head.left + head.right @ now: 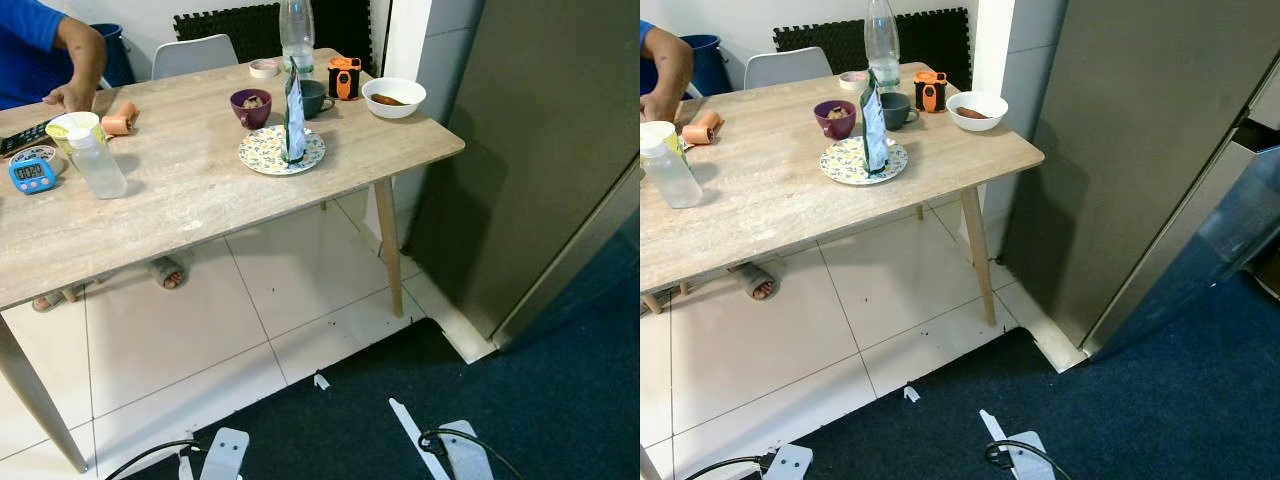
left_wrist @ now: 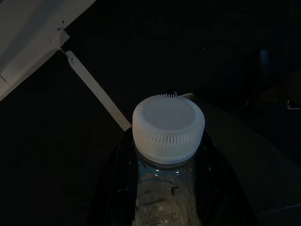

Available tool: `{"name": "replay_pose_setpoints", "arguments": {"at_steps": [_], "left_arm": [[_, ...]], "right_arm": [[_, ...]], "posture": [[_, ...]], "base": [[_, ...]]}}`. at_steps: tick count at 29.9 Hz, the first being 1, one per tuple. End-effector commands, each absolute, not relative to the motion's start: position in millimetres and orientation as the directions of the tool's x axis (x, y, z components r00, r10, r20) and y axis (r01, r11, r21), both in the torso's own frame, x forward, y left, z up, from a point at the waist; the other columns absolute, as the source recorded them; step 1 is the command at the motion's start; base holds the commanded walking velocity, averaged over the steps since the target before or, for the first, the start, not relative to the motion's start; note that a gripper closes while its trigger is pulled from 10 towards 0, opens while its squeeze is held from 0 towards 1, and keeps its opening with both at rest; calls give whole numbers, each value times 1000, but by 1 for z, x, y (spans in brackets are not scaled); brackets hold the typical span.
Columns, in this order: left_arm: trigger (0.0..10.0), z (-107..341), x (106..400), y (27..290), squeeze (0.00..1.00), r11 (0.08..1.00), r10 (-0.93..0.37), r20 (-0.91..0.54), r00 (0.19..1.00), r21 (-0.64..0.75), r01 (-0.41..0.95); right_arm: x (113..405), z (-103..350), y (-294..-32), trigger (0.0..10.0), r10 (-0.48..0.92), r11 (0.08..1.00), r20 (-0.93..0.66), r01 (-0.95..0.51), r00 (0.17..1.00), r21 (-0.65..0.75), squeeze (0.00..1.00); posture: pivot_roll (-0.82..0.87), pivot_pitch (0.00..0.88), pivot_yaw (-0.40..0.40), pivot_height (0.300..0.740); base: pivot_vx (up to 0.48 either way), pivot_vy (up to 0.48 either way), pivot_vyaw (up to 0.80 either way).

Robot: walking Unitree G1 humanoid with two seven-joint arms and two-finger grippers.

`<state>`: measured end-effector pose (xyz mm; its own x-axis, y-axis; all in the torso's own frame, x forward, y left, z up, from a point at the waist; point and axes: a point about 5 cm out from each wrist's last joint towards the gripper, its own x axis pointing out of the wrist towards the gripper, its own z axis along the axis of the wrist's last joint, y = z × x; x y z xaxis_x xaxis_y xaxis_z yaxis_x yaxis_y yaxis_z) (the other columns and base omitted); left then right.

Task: Restocking fridge

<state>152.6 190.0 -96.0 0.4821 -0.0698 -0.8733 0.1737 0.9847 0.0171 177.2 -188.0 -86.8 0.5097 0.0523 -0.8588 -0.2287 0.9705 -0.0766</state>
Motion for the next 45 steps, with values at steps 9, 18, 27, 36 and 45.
{"name": "replay_pose_setpoints", "arguments": {"at_steps": [9, 18, 27, 36, 45], "left_arm": [[10000, -104, 137, 165, 0, 979, -162, -890, 425, -89, 186], [10000, -104, 137, 164, 0, 979, -164, -890, 425, -92, 184], [10000, -104, 136, 164, 0, 979, -164, -890, 426, -94, 181], [10000, -105, 136, 163, 0, 980, -165, -890, 426, -97, 177], [10000, -105, 135, 163, 0, 979, -165, -891, 424, -95, 180]], "right_arm": [[186, -83, -187, 10000, 58, 961, -848, -259, 527, -95, 0], [192, -79, -193, 10000, 42, 966, -841, -237, 540, -103, 0], [192, -79, -194, 10000, 40, 969, -839, -227, 543, -102, 0], [192, -78, -196, 10000, 35, 972, -836, -214, 548, -100, 0], [191, -79, -196, 10000, 30, 974, -835, -202, 550, -98, 0]], "posture": [[-30, 134, -39, 740], [-27, 141, -43, 740], [-24, 144, -44, 740], [-22, 151, -49, 740], [-24, 143, -44, 740]], "base": [[0, 0, 0], [0, 0, 0], [0, 0, 0], [0, 0, 0], [0, 0, 0]]}}
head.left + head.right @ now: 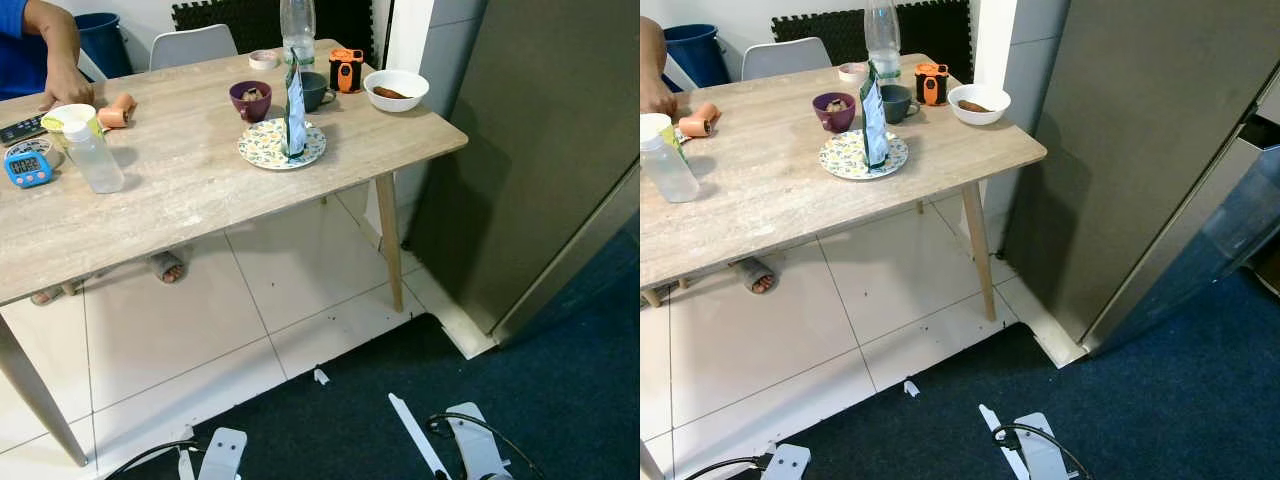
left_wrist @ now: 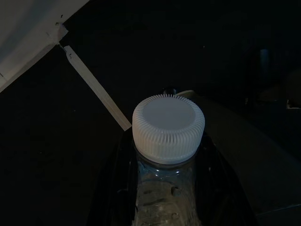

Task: Restocking fridge

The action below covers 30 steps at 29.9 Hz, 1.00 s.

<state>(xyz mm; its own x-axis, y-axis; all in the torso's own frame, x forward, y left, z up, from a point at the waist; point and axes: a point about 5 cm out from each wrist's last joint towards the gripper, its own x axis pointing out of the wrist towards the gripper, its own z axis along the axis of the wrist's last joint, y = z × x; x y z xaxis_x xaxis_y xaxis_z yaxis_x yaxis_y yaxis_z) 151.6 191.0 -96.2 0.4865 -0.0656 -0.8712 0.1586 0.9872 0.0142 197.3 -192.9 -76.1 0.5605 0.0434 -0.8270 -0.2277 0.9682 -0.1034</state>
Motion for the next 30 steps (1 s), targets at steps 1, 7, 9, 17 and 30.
{"name": "replay_pose_setpoints", "arguments": {"at_steps": [1, 7, 9, 17, 30], "left_arm": [[10000, -105, 135, 163, 0, 978, -165, -891, 423, -94, 184], [10000, -104, 136, 163, 0, 977, -167, -890, 425, -92, 191], [10000, -104, 137, 163, 0, 977, -168, -889, 426, -94, 190], [10000, -104, 137, 162, 0, 978, -170, -888, 428, -97, 187], [10000, -104, 137, 162, 0, 978, -169, -888, 428, -98, 184]], "right_arm": [[191, -79, -196, 10000, 31, 975, -834, -201, 550, -97, 0], [190, -79, -196, 10000, 32, 975, -835, -200, 549, -94, 0], [190, -79, -197, 10000, 32, 975, -835, -202, 549, -96, 0], [192, -78, -200, 10000, 27, 974, -833, -202, 552, -102, 0], [192, -78, -198, 10000, 32, 974, -832, -205, 554, -99, 0]], "posture": [[-24, 143, -44, 740], [-25, 141, -42, 740], [-24, 135, -45, 740], [-25, 131, -48, 740], [-24, 129, -46, 740]], "base": [[0, 0, 0], [0, 0, 0], [0, 0, 0], [0, 0, 0], [0, 0, 0]]}}
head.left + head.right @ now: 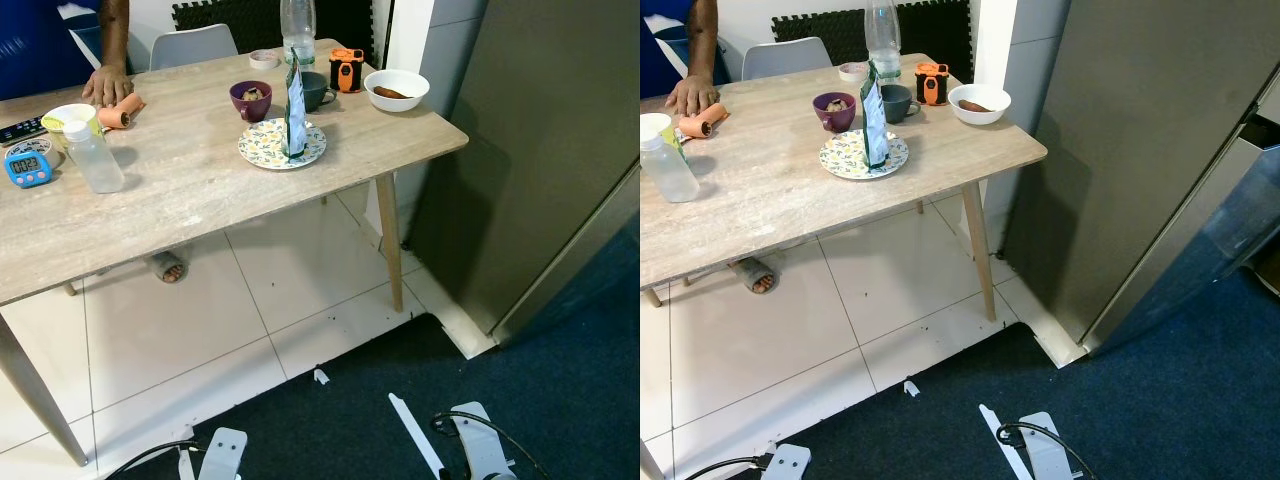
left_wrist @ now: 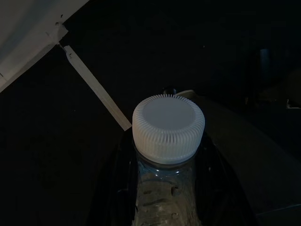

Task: Restocking fridge

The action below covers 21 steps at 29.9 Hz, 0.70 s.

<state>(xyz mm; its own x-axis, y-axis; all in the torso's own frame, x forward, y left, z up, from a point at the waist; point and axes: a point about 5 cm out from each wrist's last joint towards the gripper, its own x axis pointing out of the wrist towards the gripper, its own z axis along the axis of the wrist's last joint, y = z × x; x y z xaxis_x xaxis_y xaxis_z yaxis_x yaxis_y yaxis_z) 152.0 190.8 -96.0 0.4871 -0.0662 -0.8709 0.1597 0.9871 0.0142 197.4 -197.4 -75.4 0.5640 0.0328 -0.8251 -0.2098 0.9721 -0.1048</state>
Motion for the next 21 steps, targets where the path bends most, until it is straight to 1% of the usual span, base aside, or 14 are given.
{"name": "replay_pose_setpoints", "arguments": {"at_steps": [1, 21], "left_arm": [[10000, -104, 137, 162, 0, 978, -169, -888, 428, -98, 183], [10000, -105, 136, 162, 0, 978, -168, -889, 425, -98, 182]], "right_arm": [[192, -78, -198, 10000, 33, 974, -832, -205, 554, -98, 0], [191, -78, -200, 10000, 29, 974, -832, -205, 553, -102, 0]], "posture": [[-24, 129, -46, 740], [-24, 126, -48, 740]], "base": [[0, 0, 0], [0, 0, 0]]}}
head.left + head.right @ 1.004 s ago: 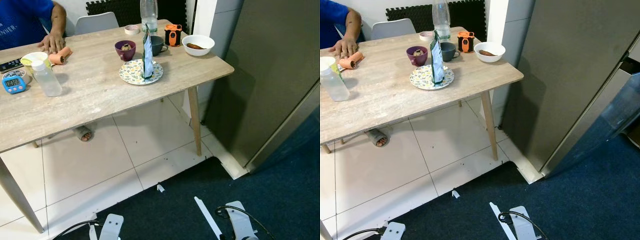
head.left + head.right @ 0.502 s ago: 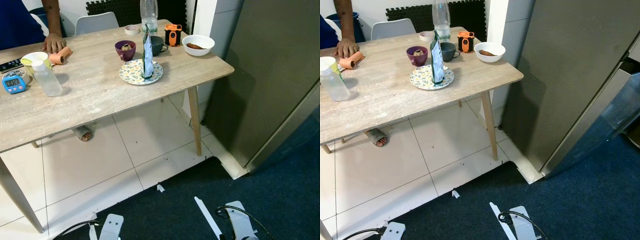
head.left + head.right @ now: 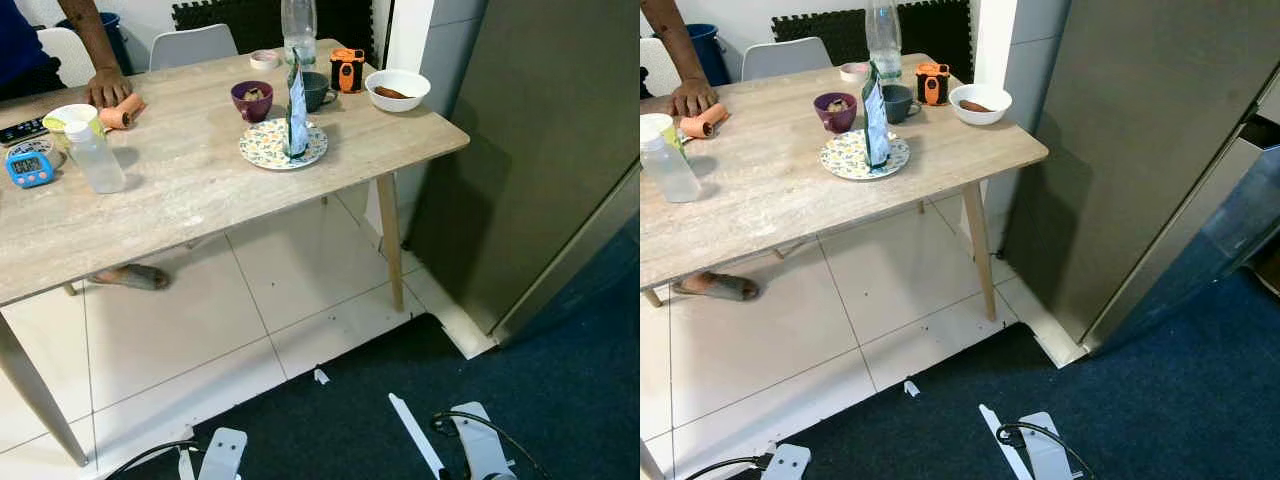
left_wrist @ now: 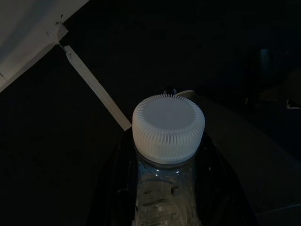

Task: Restocking fridge

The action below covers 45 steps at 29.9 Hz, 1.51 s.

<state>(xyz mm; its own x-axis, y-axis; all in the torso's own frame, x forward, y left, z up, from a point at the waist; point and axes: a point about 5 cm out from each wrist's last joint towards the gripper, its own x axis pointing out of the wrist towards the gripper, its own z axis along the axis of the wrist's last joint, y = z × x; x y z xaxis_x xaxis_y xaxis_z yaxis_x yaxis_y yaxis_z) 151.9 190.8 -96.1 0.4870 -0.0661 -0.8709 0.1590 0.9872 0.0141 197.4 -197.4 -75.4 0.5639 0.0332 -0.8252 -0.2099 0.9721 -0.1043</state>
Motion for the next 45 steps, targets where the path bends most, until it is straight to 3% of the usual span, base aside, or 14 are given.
{"name": "replay_pose_setpoints", "arguments": {"at_steps": [1, 45], "left_arm": [[10000, -105, 136, 162, 0, 978, -169, -889, 425, -98, 182], [10000, -104, 136, 162, 0, 980, -167, -888, 429, -101, 172]], "right_arm": [[192, -78, -200, 10000, 29, 973, -832, -205, 553, -102, 0], [190, -79, -199, 10000, 30, 973, -835, -209, 549, -102, 0]], "posture": [[-24, 126, -48, 740], [-26, 131, -47, 740]], "base": [[0, 0, 0], [0, 0, 0]]}}
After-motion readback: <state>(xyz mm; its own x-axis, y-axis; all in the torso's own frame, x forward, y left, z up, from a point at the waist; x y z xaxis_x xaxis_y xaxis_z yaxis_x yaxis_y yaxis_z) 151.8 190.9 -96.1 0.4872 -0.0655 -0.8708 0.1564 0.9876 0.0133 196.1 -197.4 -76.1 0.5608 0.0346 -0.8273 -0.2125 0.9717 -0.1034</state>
